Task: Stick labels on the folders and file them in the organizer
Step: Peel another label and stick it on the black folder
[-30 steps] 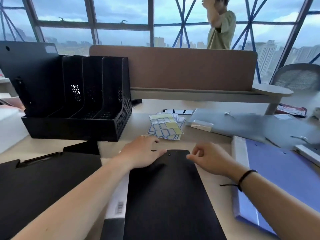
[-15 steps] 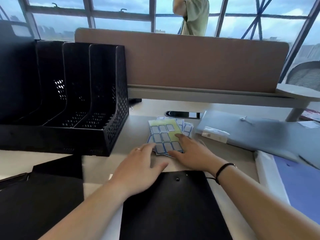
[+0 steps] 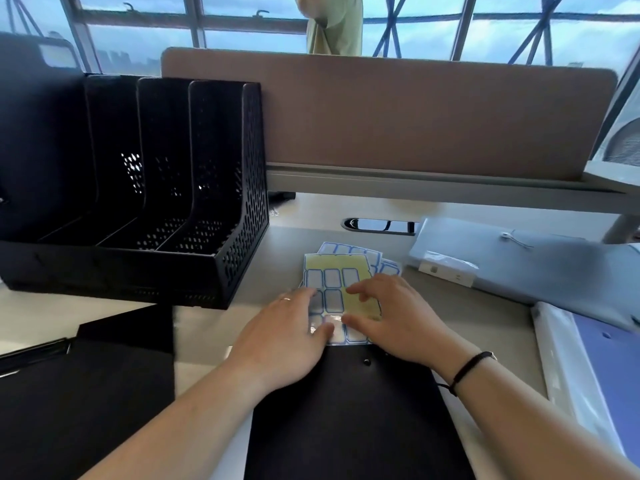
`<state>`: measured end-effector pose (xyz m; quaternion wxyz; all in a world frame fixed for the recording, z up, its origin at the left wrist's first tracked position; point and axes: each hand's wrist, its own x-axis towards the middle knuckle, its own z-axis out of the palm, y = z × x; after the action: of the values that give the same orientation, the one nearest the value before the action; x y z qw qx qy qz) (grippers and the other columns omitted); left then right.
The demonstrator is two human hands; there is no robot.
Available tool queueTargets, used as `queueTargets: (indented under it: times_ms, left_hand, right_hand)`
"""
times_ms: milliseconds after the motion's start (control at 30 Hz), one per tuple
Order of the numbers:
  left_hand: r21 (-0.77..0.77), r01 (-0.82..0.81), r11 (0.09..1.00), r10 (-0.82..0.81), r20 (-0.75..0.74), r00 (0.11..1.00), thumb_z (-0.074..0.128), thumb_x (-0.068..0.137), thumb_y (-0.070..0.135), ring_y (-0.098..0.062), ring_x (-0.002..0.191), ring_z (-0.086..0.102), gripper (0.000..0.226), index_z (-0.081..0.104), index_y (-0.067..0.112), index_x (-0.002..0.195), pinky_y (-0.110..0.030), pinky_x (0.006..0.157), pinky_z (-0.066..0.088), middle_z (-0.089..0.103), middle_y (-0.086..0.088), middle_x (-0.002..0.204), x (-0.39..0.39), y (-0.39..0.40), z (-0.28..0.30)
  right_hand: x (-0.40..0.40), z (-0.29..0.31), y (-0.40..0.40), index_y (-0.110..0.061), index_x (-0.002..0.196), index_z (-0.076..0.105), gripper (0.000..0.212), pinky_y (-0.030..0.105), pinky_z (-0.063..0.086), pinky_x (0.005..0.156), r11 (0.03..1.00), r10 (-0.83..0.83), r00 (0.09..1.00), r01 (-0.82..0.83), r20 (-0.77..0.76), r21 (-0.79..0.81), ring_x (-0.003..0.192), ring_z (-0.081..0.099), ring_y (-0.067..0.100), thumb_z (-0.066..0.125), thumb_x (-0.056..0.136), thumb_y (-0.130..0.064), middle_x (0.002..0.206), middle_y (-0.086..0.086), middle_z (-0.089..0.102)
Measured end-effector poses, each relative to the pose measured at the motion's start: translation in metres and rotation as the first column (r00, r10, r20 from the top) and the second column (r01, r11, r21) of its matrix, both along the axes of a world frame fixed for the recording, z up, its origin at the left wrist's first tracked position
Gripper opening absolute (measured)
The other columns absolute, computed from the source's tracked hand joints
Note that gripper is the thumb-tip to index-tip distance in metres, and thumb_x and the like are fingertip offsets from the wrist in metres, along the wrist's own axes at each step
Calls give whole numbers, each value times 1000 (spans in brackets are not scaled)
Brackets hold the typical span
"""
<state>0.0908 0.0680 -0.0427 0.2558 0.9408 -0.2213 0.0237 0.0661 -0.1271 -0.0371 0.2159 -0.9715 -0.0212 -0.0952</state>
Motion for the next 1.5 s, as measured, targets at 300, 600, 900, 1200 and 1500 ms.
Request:
queueTargets:
  times_ms: [300, 600, 900, 1200, 1500]
  left_hand:
    - [49, 48, 998, -51, 47, 998, 50, 95, 45, -10, 139, 36, 47, 48, 26, 138, -25, 110, 28, 49, 10, 145, 0, -1, 2]
    - [64, 47, 997, -49, 35, 998, 49, 95, 47, -13, 141, 35, 51, 46, 26, 141, -27, 114, 26, 48, 8, 147, 1, 0, 1]
    - [98, 58, 994, -60, 12, 998, 46, 94, 48, -12, 138, 36, 41, 51, 33, 132, -31, 109, 33, 48, 11, 146, 2, 0, 1]
    - [96, 51, 994, -48, -39, 998, 44, 96, 50, -11, 150, 21, 50, 44, 34, 144, -30, 118, 21, 34, 8, 159, 0, 1, 2]
    - [230, 73, 970, -69, -28, 997, 33, 100, 56, -27, 154, -1, 60, 17, 36, 155, -41, 123, 7, -3, -4, 168, -10, 4, 6]
  right_hand:
    - [15, 7, -2, -36, 139, 51, 58, 27, 35, 109, 999, 23, 996, -20, -86, 40, 132, 47, 8, 71, 85, -45, 141, -17, 54]
    - [49, 17, -18, -28, 130, 60, 49, 28, 43, 97, 997, -72, 989, 74, -127, 15, 115, 56, 13, 73, 85, -41, 129, -6, 58]
    - [68, 1, -14, -29, 86, 72, 9, 31, 53, 79, 986, -154, 988, 152, 31, 69, 91, 64, 13, 65, 91, -29, 90, -14, 67]
    - [28, 41, -22, -24, 84, 73, 7, 20, 47, 50, 745, -354, 928, 203, 118, 636, 50, 53, 6, 73, 89, -28, 63, -1, 66]
    - [-77, 46, -43, -6, 93, 73, 11, 37, 60, 67, 705, -134, 985, 172, -109, 688, 60, 66, 22, 75, 83, -1, 79, 13, 77]
